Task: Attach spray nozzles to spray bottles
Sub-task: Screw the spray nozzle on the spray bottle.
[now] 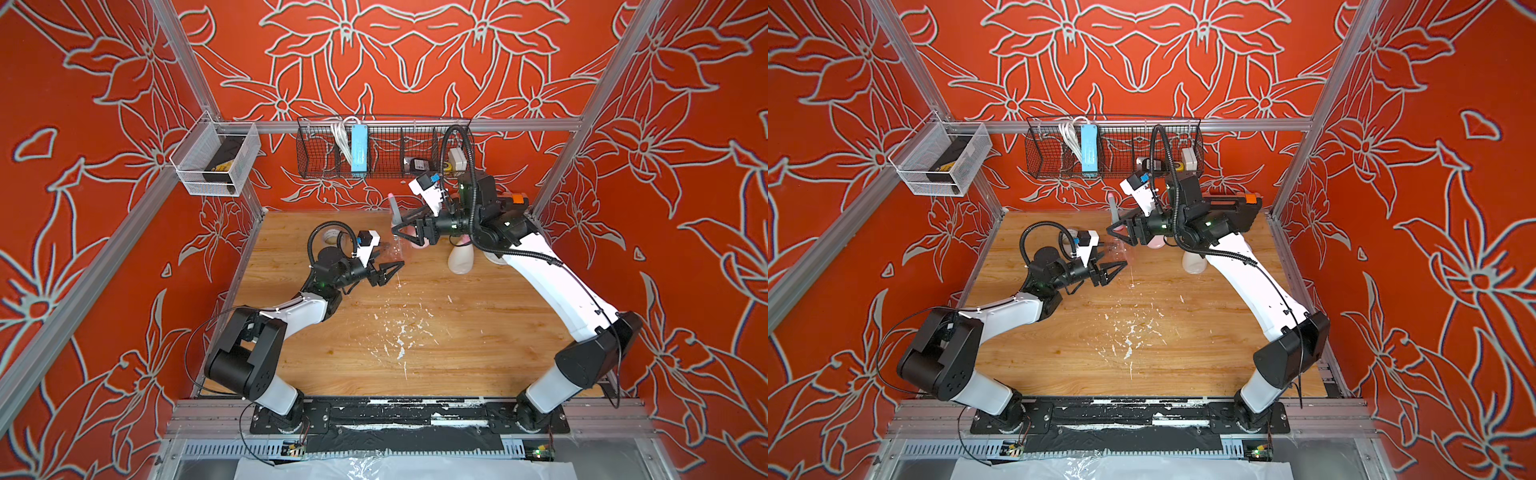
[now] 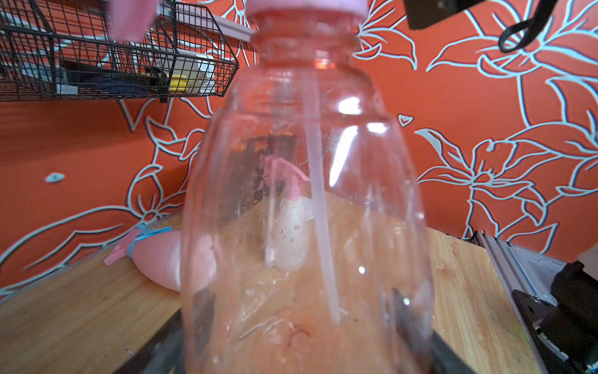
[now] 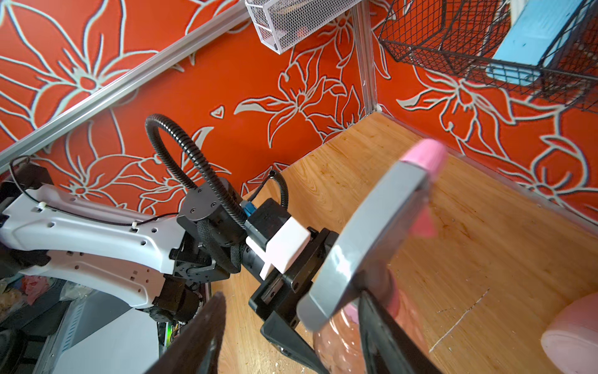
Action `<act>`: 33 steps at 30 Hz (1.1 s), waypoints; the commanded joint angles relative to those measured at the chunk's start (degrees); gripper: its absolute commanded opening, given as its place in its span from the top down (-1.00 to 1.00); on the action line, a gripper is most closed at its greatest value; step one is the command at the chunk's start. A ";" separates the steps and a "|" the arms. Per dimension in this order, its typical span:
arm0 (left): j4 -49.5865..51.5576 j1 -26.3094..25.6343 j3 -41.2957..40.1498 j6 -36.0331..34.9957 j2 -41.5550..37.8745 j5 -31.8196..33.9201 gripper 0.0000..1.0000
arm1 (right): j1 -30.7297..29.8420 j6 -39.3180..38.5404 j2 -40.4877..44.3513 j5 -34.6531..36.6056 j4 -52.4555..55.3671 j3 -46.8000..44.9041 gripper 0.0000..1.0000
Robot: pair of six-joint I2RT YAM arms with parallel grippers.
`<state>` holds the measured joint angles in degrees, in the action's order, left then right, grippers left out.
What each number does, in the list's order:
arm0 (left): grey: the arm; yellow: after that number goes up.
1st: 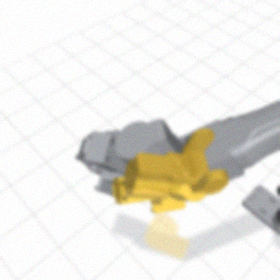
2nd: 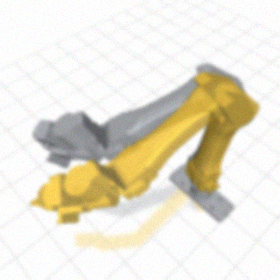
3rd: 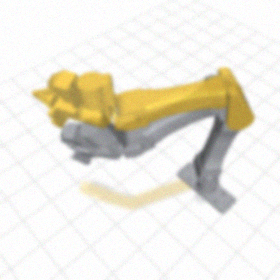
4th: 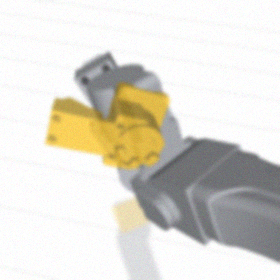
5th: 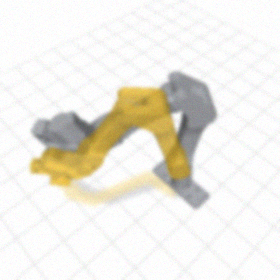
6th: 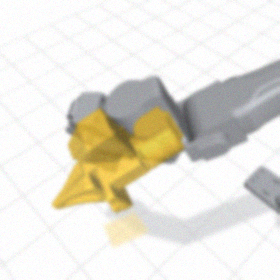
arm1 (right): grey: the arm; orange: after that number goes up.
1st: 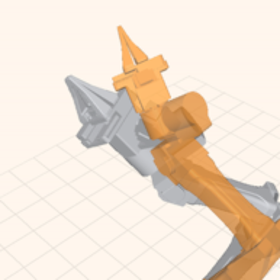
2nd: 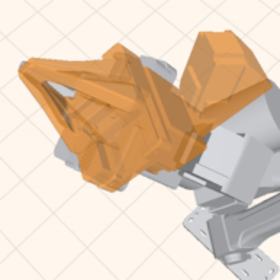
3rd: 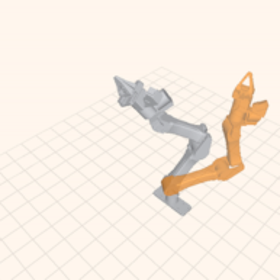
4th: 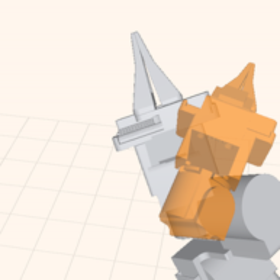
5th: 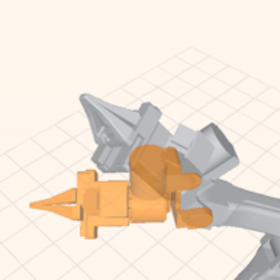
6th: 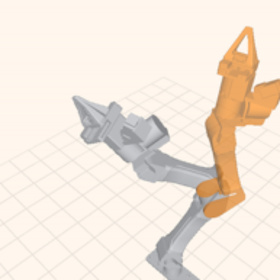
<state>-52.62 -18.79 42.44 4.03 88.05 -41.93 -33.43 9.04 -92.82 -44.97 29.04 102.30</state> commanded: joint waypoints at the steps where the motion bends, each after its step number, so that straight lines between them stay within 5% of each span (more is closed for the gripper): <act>1: -0.48 0.07 2.05 -0.68 0.06 0.10 0.12 | -1.61 0.23 2.45 0.08 -1.41 -0.59 -0.30; 18: -1.31 0.07 1.62 -0.56 0.58 0.55 0.13 | -3.86 -4.56 2.31 8.64 6.37 6.64 -0.36; 33: -1.83 -1.03 0.98 -1.30 0.08 3.79 0.12 | -2.57 -2.32 -1.68 7.00 6.76 9.46 -0.36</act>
<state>-51.96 -19.27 43.18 3.75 88.38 -38.35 -35.48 6.63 -93.21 -37.56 35.62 109.89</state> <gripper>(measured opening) 0.742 0.680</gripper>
